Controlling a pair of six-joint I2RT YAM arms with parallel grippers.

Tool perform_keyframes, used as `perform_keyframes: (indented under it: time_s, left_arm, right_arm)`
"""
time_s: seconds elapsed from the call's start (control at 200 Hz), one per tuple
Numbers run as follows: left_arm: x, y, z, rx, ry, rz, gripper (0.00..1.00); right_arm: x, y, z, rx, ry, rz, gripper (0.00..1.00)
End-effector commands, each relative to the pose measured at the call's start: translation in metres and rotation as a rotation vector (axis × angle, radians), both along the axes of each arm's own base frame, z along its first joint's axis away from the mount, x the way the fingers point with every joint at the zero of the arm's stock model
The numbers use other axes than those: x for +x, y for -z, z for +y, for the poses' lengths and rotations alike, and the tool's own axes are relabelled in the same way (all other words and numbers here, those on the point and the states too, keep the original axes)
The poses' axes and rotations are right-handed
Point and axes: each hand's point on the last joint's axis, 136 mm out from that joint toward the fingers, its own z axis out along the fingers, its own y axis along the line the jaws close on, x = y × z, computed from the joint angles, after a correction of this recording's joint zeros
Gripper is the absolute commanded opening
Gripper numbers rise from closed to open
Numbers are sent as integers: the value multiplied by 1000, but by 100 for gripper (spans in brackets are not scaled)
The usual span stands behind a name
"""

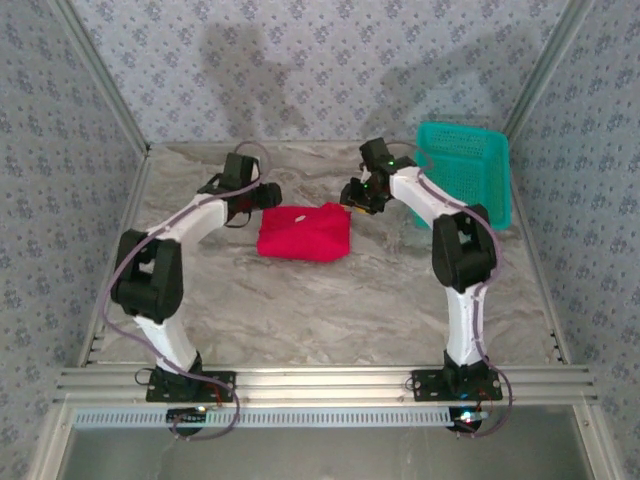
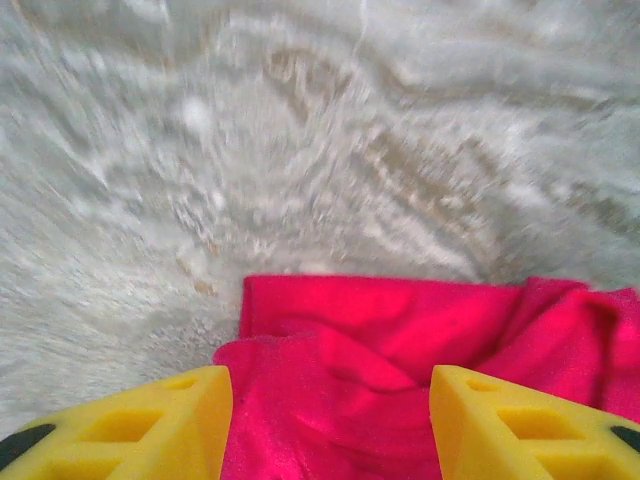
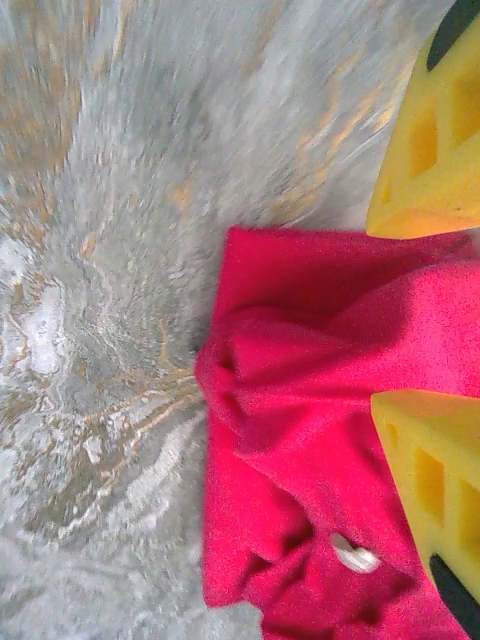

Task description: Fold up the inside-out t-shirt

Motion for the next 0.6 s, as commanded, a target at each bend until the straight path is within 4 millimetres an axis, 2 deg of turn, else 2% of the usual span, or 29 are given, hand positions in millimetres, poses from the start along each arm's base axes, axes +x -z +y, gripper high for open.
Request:
perform_keyframes:
  time_s: [0.0,0.07,0.145,0.21,0.255,0.315,0.38,0.44,0.5,0.595]
  left_arm:
    - [-23,-45,8,88,-7,-48,49]
    - [-35,-50,2,25,-9,-34,42]
    - [-44,-48,-9,-87,-5,-10,38]
    - [-49,-43,-19,-180,-1,14,35]
    - [-50,-40,-28,-238,6,24,34]
    - [-48,-31,-40,-299,17,43,33]
    - [-46,-19,-55,-332,47,76,33]
    - [-45,-6,-69,-335,75,105,33]
    - [-44,11,-82,-322,108,127,33]
    - [-42,45,-91,-289,131,175,33]
  right_arm:
    - [-24,-34,-4,-13,94,-40,45]
    - [-33,-42,24,110,99,-63,39]
    - [-41,-39,54,222,92,-50,30]
    - [-41,-25,70,267,99,-29,26]
    - [-40,-6,74,267,119,8,23]
    - [-38,27,67,229,165,78,17]
    - [-45,67,44,134,237,157,12]
    - [-57,95,23,66,284,209,12]
    - [-72,111,9,27,302,241,12]
    - [-89,119,-3,-20,289,257,13]
